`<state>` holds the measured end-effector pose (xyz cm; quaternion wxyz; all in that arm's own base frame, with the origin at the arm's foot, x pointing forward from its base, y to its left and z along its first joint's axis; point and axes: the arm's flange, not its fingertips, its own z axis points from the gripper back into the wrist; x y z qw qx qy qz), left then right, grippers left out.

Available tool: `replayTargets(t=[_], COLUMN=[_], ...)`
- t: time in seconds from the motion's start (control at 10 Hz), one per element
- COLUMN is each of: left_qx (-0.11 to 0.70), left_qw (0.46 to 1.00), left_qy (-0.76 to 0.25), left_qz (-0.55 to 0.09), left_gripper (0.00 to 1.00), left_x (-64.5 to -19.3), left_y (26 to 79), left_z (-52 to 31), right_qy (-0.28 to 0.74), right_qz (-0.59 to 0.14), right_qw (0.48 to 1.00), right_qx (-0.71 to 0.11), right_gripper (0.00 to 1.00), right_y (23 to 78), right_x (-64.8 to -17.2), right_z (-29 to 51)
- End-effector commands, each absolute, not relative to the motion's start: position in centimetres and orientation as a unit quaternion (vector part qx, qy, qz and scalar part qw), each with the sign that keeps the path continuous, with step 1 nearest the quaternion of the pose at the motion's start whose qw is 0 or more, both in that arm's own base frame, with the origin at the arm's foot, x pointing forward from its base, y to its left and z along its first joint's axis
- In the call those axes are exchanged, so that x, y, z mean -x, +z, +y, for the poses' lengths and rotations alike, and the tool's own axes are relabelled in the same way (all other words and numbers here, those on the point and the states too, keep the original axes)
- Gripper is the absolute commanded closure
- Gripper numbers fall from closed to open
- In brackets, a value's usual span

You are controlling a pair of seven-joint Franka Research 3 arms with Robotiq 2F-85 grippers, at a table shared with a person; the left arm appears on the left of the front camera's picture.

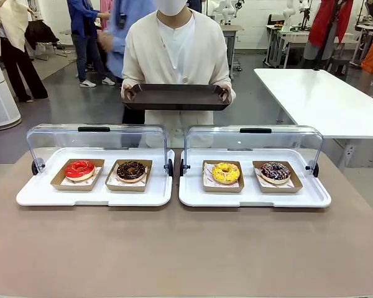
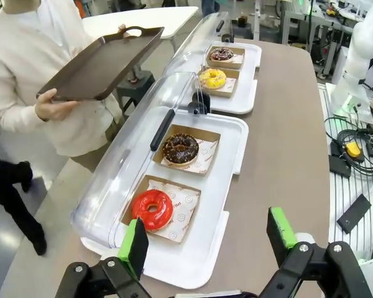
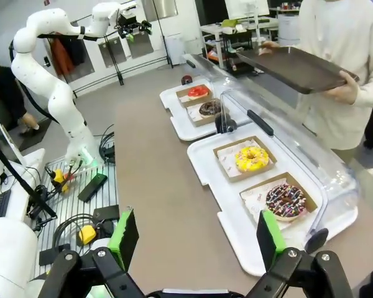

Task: Provide the desired donut to the person.
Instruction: Pick up and lift the Paper togo box containing the Donut pointed at by the person.

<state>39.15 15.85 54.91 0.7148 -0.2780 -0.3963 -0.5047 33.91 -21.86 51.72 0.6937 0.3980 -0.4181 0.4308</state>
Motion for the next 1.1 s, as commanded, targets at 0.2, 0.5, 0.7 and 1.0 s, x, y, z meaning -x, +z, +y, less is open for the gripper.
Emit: replayTargets(t=[0.2,0.5,0.7,1.0], left_qx=[0.278,0.278,0.278,0.278], left_qw=[0.715,0.715,0.715,0.715], left_qy=[-0.505,-0.505,-0.505,-0.505], left_qz=[-0.396,-0.396,-0.396,-0.396], left_gripper=[0.0,0.0,0.0,0.0], left_x=[-39.2,-39.2,-39.2,-39.2], left_y=[54.9,54.9,54.9,54.9], left_z=[15.8,15.8,15.8,15.8], right_qy=[0.43,0.43,0.43,0.43], right_qz=[-0.417,-0.417,-0.417,-0.417], right_qw=[0.695,0.695,0.695,0.695], right_qx=[-0.398,-0.398,-0.398,-0.398], right_gripper=[0.0,0.0,0.0,0.0], right_y=[51.6,51.6,51.6,51.6], right_x=[-33.9,-33.9,-33.9,-33.9], right_z=[-21.9,-21.9,-21.9,-21.9])
